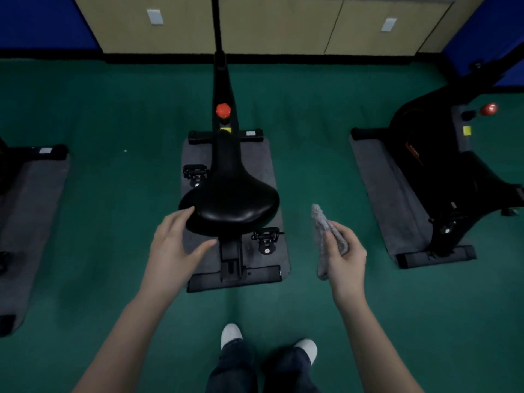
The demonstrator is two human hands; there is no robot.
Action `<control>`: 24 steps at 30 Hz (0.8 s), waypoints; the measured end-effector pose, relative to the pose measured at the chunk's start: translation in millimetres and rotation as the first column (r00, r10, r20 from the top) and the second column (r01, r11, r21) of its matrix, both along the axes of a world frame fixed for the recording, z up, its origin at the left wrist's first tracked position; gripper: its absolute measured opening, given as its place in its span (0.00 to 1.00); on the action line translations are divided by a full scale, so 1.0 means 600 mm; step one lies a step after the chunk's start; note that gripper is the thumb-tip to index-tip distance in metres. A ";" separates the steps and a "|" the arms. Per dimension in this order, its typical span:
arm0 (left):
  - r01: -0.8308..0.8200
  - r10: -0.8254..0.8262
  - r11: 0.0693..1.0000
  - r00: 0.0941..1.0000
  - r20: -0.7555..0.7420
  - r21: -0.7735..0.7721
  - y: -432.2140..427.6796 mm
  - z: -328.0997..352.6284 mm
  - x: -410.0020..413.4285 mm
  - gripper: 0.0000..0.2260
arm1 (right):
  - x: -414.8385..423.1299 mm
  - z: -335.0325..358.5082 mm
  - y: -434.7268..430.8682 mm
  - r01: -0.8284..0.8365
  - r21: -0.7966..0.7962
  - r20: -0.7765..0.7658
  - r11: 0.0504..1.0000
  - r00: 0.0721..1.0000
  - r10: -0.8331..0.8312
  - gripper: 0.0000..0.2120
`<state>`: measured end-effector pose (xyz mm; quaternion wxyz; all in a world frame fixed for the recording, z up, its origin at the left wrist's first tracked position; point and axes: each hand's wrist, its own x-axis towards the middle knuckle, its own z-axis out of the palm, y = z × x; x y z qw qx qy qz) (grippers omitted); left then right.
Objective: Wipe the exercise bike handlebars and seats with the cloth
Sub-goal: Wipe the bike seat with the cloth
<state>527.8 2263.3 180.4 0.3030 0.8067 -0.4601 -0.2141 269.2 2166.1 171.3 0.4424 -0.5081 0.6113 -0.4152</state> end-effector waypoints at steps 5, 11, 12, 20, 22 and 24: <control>0.157 -0.162 0.987 0.976 0.146 0.040 -0.041 0.029 -0.086 0.29 | -0.109 0.025 0.007 0.159 0.022 0.068 0.987 0.985 -0.160 0.10; 0.403 -0.417 0.909 0.864 0.284 0.108 -0.122 0.065 -0.253 0.28 | -0.274 0.052 0.010 0.337 0.046 0.069 0.941 0.938 -0.339 0.06; 0.438 -0.454 0.891 0.844 0.287 0.120 -0.134 0.070 -0.282 0.28 | -0.301 0.054 0.013 0.358 0.055 0.063 0.932 0.930 -0.362 0.06; 0.670 -0.691 0.718 0.650 0.316 0.192 -0.221 0.097 -0.561 0.29 | -0.566 0.076 0.052 0.609 0.055 0.014 0.791 0.792 -0.611 0.07; 0.697 -0.716 0.690 0.614 0.333 0.196 -0.233 0.101 -0.619 0.29 | -0.619 0.077 0.068 0.660 0.057 -0.004 0.749 0.750 -0.661 0.07; 0.731 -0.743 0.654 0.574 0.343 0.195 -0.244 0.102 -0.676 0.30 | -0.669 0.078 0.084 0.713 0.066 -0.009 0.698 0.700 -0.714 0.07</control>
